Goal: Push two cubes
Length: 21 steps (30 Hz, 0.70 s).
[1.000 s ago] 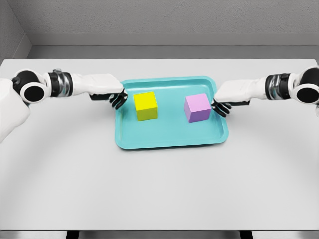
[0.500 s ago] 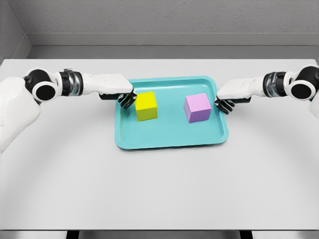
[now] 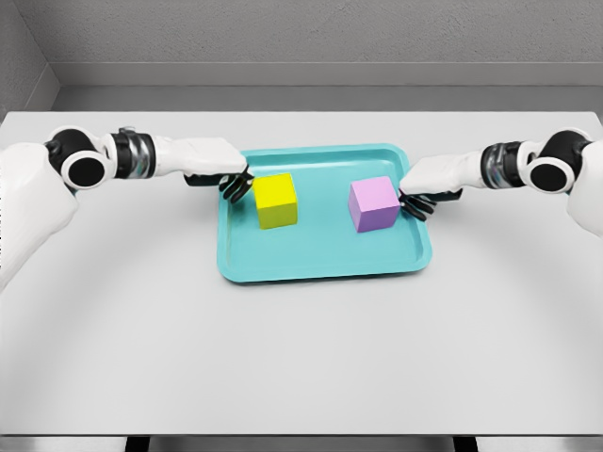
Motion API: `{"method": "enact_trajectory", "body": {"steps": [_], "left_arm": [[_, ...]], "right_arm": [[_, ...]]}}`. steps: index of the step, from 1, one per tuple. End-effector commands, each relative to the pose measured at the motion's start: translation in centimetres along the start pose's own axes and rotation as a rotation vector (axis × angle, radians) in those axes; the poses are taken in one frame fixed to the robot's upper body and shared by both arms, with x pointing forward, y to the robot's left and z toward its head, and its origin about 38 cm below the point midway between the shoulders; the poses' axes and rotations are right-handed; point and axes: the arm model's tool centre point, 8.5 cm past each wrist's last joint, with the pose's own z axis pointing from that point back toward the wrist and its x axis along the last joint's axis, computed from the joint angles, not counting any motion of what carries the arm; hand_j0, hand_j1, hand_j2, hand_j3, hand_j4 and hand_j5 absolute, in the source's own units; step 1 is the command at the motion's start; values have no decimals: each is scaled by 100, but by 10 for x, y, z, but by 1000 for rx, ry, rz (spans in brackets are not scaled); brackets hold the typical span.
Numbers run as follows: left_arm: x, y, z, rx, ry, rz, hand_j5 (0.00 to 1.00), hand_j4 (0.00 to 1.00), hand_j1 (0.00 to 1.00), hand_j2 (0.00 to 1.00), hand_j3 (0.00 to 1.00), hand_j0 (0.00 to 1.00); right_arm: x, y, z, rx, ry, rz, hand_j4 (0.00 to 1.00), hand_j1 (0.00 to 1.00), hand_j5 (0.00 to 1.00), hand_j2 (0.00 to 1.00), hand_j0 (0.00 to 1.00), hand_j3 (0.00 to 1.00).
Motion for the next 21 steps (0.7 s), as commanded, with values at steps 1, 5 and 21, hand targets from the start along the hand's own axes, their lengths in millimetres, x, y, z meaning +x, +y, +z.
{"method": "enact_trajectory", "body": {"steps": [1,5,21], "left_arm": [[1,-2,-7,-20,9,-16,13,13,13,13,13,13],[3,-6,-10,-39,6,-26,13,13,13,13,13,13],[21,5,-34,-49,-33,-64,13,13,13,13,13,13]], "right_arm": [[10,0,-6,12,-46,4,13,13,13,13,13,13],[19,-7,-8,0,-69,28,13,13,13,13,13,13],[-15,3,39,-31,26,-14,16,16,16,16,16,16]]}}
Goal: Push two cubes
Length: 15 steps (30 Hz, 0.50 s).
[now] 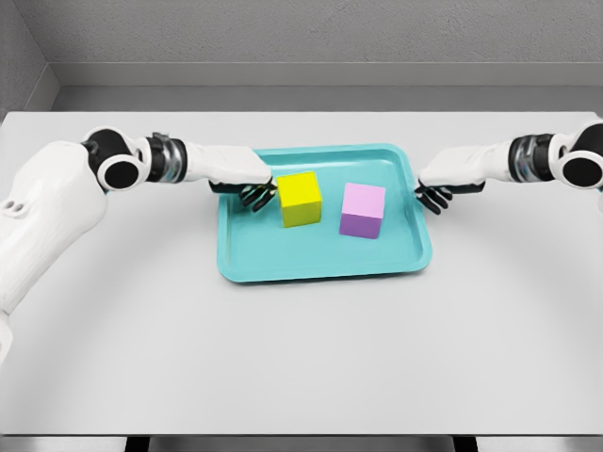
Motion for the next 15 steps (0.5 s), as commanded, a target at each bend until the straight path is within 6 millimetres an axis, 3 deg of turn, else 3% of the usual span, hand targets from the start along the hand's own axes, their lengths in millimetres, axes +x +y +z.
{"method": "enact_trajectory", "body": {"steps": [1,4,5,9,15], "left_arm": [[0,1,0,5,0,5,13,13,13,13,13,13],[-4,7,4,12,11,-1,13,13,13,13,13,13],[-3,8,4,15,9,-4,13,13,13,13,13,13],[-2,15,3,21,8,-16,13,13,13,13,13,13],[-5,8,-7,-29,40,-35,13,13,13,13,13,13]], "right_arm": [[-2,1,4,-1,5,-3,16,16,16,16,16,16],[10,-9,34,-25,-6,79,15,15,15,15,15,15],[14,-9,34,-24,-15,89,15,15,15,15,15,15],[28,5,12,19,-64,88,14,14,14,14,14,14],[49,-4,1,9,-122,133,14,14,14,14,14,14]]}}
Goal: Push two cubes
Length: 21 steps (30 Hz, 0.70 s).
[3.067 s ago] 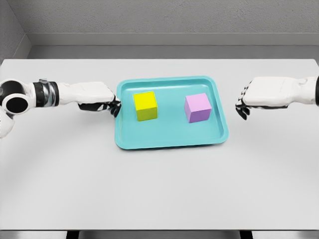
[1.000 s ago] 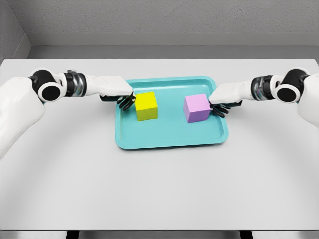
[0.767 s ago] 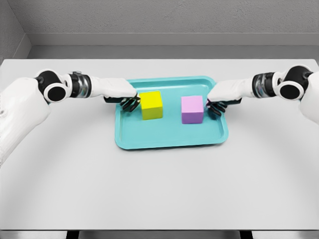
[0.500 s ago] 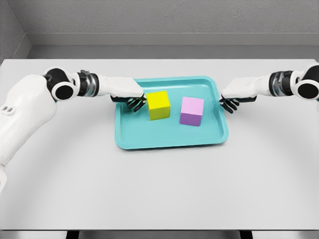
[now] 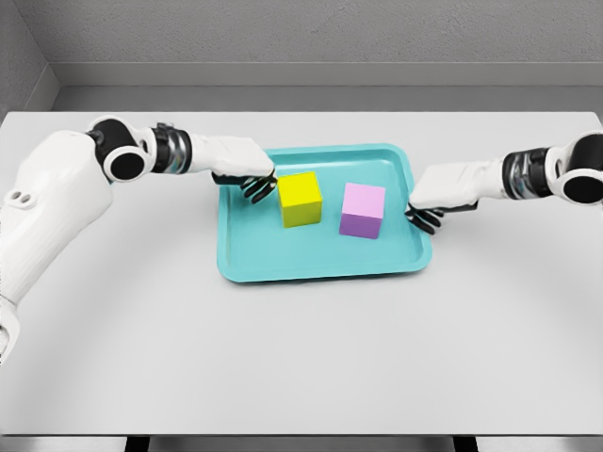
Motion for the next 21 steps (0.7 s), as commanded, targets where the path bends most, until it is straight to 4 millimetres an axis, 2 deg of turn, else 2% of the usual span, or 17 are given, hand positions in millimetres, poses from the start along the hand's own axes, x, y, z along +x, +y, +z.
{"method": "enact_trajectory", "body": {"steps": [1,3,10,13,21], "left_arm": [[-1,-3,-3,-10,8,6,13,13,13,13,13,13],[2,2,-6,-5,1,1,13,13,13,13,13,13],[7,14,-11,12,-12,-17,13,13,13,13,13,13],[8,17,-10,15,-12,-21,13,13,13,13,13,13],[11,29,-11,30,-18,-41,13,13,13,13,13,13]], "right_arm": [[10,-3,-10,1,-32,14,14,14,14,14,14,14],[17,-7,-21,5,-57,24,15,15,15,15,15,15],[23,-16,-30,-6,-77,39,15,15,15,15,15,15],[21,-18,-31,-6,-71,42,15,15,15,15,15,15],[23,-27,-47,-16,-83,37,15,15,15,15,15,15]]}}
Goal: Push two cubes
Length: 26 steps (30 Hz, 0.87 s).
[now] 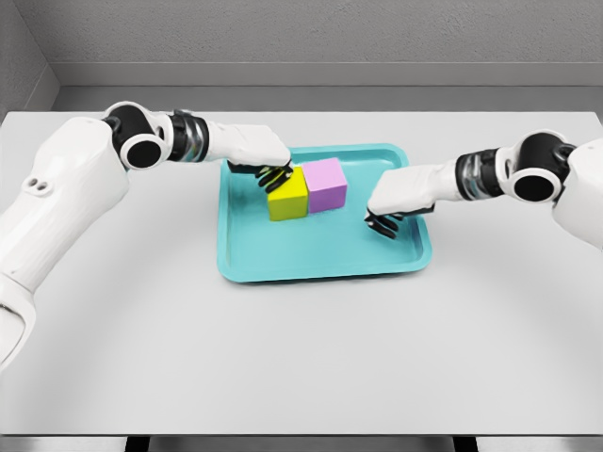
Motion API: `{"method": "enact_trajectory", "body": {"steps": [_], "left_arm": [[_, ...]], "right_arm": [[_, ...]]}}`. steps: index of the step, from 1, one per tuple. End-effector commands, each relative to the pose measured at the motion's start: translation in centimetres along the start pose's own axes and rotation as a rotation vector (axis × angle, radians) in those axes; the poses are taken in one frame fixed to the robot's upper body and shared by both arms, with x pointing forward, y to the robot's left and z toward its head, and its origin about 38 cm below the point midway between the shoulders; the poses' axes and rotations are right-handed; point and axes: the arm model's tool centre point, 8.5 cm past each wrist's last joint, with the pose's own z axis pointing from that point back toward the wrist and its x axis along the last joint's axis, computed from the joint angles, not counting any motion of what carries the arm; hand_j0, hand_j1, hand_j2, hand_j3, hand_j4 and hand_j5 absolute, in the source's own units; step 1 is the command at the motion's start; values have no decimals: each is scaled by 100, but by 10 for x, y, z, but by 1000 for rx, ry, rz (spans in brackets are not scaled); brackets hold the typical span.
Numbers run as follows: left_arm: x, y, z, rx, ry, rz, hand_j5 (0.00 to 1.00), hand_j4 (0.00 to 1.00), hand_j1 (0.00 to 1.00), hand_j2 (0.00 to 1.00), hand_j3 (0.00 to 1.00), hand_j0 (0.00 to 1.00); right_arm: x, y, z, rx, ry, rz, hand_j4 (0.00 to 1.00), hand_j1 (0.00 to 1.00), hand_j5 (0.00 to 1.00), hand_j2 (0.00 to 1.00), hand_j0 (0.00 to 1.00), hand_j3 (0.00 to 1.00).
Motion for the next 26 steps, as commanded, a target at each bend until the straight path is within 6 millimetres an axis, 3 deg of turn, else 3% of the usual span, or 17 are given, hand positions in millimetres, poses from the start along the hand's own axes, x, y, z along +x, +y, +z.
{"method": "enact_trajectory", "body": {"steps": [1,3,4,6,9,10,11,12,13,14,16,17,19,21,26], "left_arm": [[1,2,-1,7,-3,3,13,13,13,13,13,13],[-1,9,2,14,3,-6,13,13,13,13,13,13],[-4,12,6,20,10,-9,13,13,13,13,13,13],[-6,16,10,27,18,-11,13,13,13,13,13,13],[-18,39,33,80,51,-29,13,13,13,13,13,13],[-23,39,42,95,54,-7,14,14,14,14,14,14],[-30,37,56,132,45,43,21,21,21,21,21,21],[-37,35,72,184,27,113,62,62,62,62,62,62],[-51,29,98,241,27,196,100,100,100,100,100,100],[-65,18,124,247,69,226,100,100,100,100,100,100],[-77,-7,143,232,109,270,100,100,100,100,100,100],[-77,-24,147,223,110,303,100,100,100,100,100,100],[-68,-54,133,185,85,343,100,100,100,100,100,100],[-58,-49,133,185,60,307,100,100,100,100,100,100],[-56,-50,131,182,52,308,100,100,100,100,100,100]], "right_arm": [[-1,-1,-4,-4,0,-10,15,15,15,15,15,15],[-11,-12,12,-47,37,-14,15,15,15,15,15,15],[-23,-10,33,-66,84,-28,15,15,15,15,15,15],[-46,-12,85,-135,185,-59,16,16,16,16,16,16],[-72,2,173,-201,363,-104,26,26,26,26,26,26],[-76,11,196,-218,410,-123,36,36,36,36,36,36],[-78,18,212,-218,442,-134,56,56,56,56,56,56],[-79,27,219,-211,457,-147,100,100,100,100,100,100],[-78,33,217,-207,454,-160,100,100,100,100,100,100],[-78,35,216,-204,453,-163,100,100,100,100,100,100],[-77,43,213,-194,448,-177,100,100,100,100,100,100],[-77,44,231,-233,453,-211,100,100,100,100,100,100],[-75,51,257,-259,472,-252,100,100,100,100,100,100],[-75,59,273,-261,504,-265,100,100,100,100,100,100],[-74,65,270,-249,499,-276,100,100,100,100,100,100]]}}
